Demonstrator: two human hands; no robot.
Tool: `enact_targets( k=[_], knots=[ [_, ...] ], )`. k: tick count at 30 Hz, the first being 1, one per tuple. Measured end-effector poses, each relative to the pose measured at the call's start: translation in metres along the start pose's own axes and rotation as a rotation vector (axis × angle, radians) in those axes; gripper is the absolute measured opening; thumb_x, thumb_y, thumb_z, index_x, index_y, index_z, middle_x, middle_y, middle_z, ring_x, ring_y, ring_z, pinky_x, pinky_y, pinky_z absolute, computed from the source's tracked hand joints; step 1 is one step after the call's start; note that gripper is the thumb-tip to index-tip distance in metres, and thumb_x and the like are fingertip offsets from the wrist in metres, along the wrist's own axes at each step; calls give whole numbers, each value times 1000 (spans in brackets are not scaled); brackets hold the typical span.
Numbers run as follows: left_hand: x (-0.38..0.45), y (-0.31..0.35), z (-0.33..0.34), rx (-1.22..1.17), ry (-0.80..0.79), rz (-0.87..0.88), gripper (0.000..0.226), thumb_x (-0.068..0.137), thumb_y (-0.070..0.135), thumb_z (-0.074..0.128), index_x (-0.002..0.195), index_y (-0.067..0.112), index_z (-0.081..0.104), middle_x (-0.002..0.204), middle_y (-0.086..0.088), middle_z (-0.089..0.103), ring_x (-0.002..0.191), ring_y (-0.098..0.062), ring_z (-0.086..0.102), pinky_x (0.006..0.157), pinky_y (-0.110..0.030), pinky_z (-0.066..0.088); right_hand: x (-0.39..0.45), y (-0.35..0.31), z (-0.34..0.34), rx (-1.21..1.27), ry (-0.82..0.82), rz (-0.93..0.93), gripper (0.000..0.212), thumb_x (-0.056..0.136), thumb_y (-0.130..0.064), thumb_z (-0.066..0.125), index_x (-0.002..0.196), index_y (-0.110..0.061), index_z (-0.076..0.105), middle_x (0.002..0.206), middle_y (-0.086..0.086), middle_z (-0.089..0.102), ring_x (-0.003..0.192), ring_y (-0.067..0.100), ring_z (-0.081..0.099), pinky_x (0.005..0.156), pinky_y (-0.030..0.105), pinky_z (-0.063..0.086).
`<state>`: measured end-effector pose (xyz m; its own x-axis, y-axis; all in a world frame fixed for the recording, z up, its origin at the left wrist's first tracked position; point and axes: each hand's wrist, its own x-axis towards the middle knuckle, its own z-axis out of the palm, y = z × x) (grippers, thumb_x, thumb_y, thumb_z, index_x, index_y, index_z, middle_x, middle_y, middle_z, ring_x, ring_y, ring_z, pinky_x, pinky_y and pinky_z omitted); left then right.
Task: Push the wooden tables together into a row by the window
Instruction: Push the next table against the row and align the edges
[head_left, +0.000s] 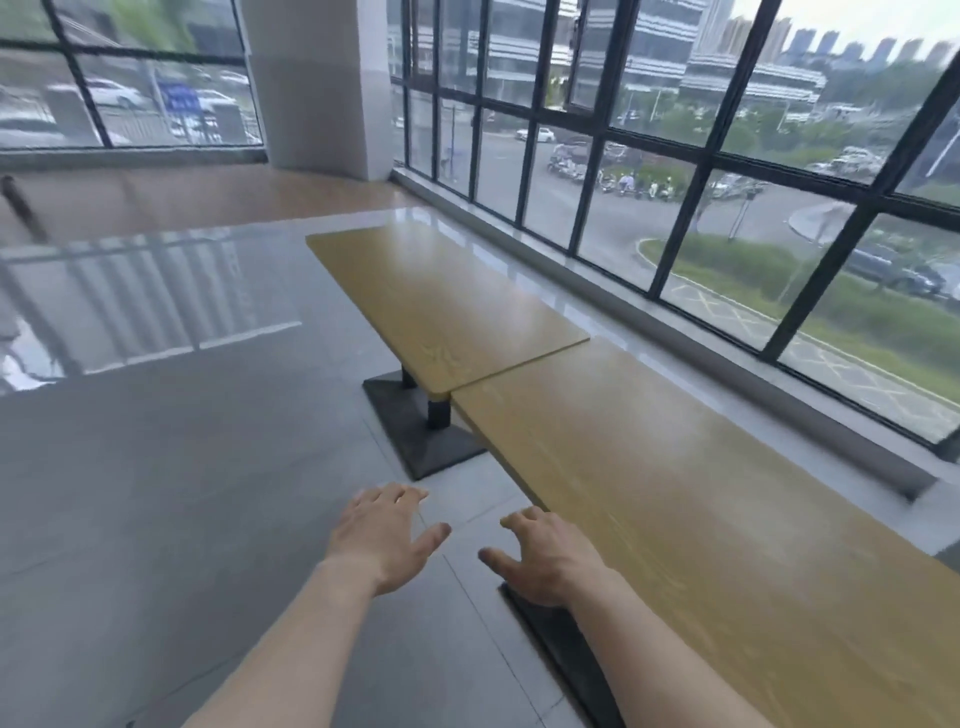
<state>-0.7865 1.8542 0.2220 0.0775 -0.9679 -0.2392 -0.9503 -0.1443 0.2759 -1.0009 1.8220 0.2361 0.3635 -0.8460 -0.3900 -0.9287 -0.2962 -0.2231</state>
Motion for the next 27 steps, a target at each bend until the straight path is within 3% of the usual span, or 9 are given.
enact_targets(
  k=[7,16,27],
  knots=[
    [129,-102,-57,22,12,-87,71,98,69,35,159,32,28,167,5,28,155,-23,20,128,-40,10,178,-77,-30,-32,-34,-96,73,99,-68,41,155,-21,39,156,5,45,141,27,44,116,43,38],
    [276,-194,-126,15,-44,-106,71,99,68,34,161,33,25,170,6,23,157,-20,16,128,-40,5,351,-141,-89,10,-63,-70,71,99,-66,43,154,-21,40,153,5,46,139,26,44,113,41,38],
    [478,-302,-173,48,-130,213,71,99,69,35,159,34,27,166,9,30,154,-17,22,126,-39,15,501,-198,-97,123,-7,284,63,101,-63,40,151,-23,43,149,2,48,136,25,46,111,41,40]
  ],
)
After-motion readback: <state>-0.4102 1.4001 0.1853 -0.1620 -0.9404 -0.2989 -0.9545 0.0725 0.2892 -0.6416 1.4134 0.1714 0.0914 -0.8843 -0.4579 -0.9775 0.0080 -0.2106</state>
